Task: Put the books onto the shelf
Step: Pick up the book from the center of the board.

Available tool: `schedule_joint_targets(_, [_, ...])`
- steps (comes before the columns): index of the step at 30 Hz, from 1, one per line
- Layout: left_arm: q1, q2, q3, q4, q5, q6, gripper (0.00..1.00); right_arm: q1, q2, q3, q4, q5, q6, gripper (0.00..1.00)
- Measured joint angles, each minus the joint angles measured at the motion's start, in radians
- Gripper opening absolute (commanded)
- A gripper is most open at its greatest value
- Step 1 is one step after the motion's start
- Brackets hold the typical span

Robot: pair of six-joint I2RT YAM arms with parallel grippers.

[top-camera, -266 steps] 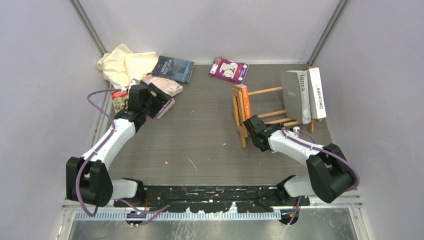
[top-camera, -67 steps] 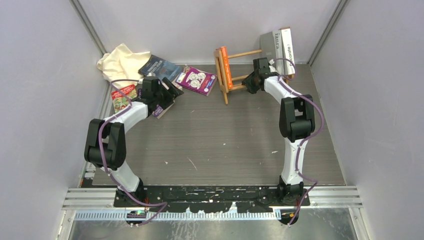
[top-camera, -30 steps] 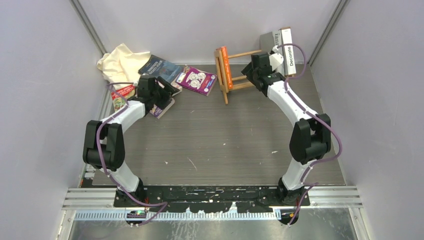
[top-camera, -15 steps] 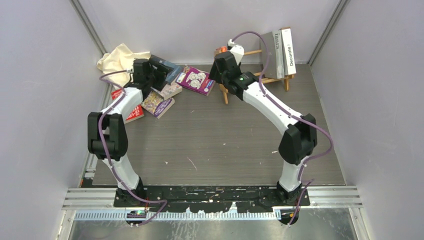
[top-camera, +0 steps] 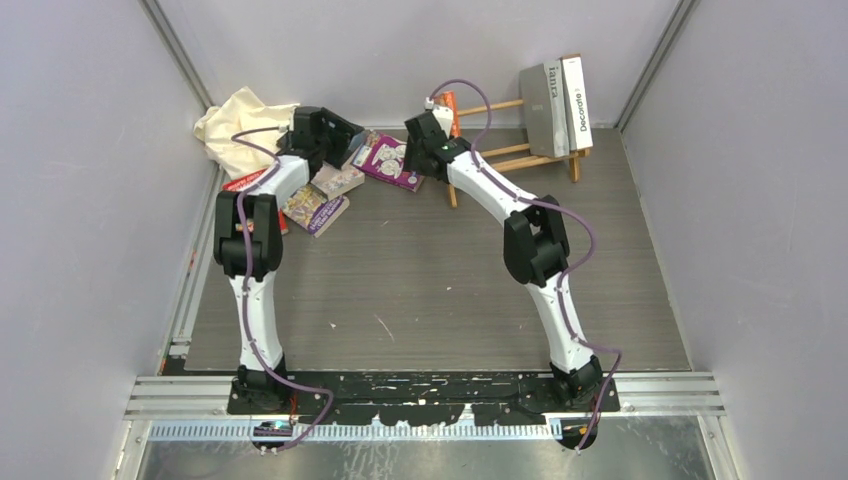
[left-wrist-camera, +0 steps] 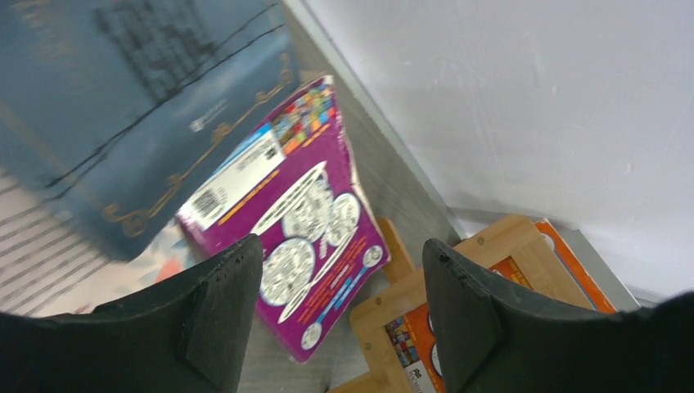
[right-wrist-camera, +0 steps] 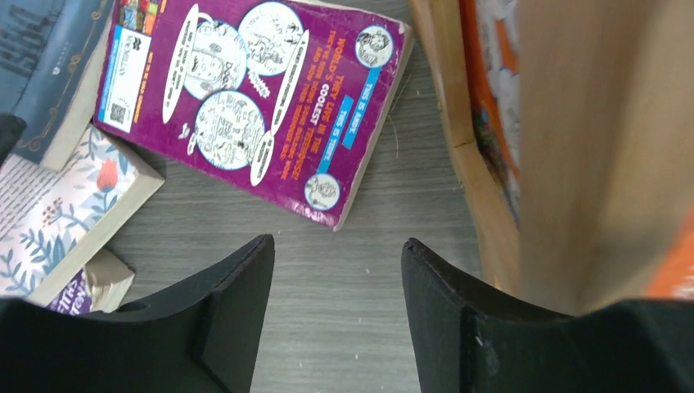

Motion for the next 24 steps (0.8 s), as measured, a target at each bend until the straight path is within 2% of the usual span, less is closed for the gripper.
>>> schedule_joint_targets(10, [-0.041,0.207,0.294,0.000,0.008,0.016,0.70,-0.047,0.152,0.230,-0.042,-0.054,0.047,0.64])
schedule_joint_targets(24, [-0.061,0.249,0.299,-0.019,0.017,0.021,0.70,-0.029,0.185,0.214,-0.042,0.002,0.021,0.64])
